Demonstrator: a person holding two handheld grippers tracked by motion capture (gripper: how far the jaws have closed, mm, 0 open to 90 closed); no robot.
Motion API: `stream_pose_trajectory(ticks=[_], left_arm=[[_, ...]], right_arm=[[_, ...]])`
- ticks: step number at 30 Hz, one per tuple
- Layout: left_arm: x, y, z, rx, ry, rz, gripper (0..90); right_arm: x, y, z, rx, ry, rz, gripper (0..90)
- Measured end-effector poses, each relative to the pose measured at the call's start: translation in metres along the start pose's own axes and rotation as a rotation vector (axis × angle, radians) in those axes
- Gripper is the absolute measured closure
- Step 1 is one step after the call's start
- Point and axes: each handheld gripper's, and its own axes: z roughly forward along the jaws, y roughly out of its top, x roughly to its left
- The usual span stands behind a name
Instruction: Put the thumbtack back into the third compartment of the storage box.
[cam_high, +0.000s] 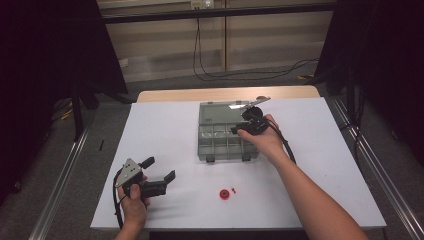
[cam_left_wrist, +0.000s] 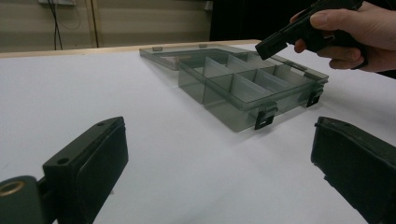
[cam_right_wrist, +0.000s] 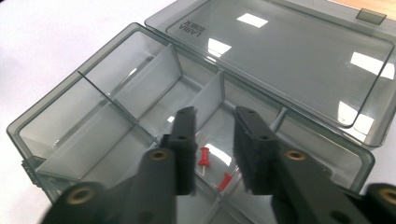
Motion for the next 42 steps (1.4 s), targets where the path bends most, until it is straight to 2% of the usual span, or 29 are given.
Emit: stream_pose_trajectory(ticks=[3,6,7,9,11,15,18,20,25,28,39,42], left_arm=[[0.000,0.000,0.000,-0.002,-0.002,-0.004,4.1],[0.000,0.000,0.000,-0.001,-0.002,-0.003,4.1],[0.000,0.000,0.000,-0.001,-0.002,-0.003,4.1],[0.000,0.000,0.000,0.001,0.001,0.000,4.1],[0.000,0.000,0.000,0.002,0.001,0.001,4.1],[0.000,0.000,0.000,0.005,0.001,0.005,4.1],[0.000,0.000,0.000,0.005,0.001,0.005,4.1],[0.000,0.000,0.000,0.005,0.001,0.006,4.1],[0.000,0.000,0.000,0.005,0.001,0.007,4.1],[0.000,0.000,0.000,0.004,-0.003,0.006,4.1],[0.000,0.000,0.001,0.005,0.005,0.009,4.0],[-0.001,0.000,0.001,0.005,0.004,0.008,4.0]], right_arm=[[0.001,0.000,-0.002,-0.009,0.006,-0.015,52.9],[0.003,-0.001,-0.005,-0.008,0.031,-0.025,38.9],[0.005,-0.001,-0.006,-0.006,0.019,-0.033,30.4],[0.008,-0.002,-0.007,-0.006,0.024,-0.042,20.2],[0.011,-0.004,-0.008,-0.009,0.006,-0.063,10.5],[0.018,-0.007,-0.011,0.005,-0.003,-0.075,1.2],[0.022,-0.010,-0.015,0.008,0.013,-0.069,0.0],[0.025,-0.012,-0.018,-0.003,0.011,-0.088,0.0],[0.033,-0.017,-0.025,-0.002,0.010,-0.094,0.0],[0.036,-0.022,-0.028,-0.009,0.025,-0.100,0.0],[0.048,-0.036,-0.040,-0.014,0.043,-0.095,0.0],[0.051,-0.039,-0.044,-0.022,0.063,-0.105,0.6]])
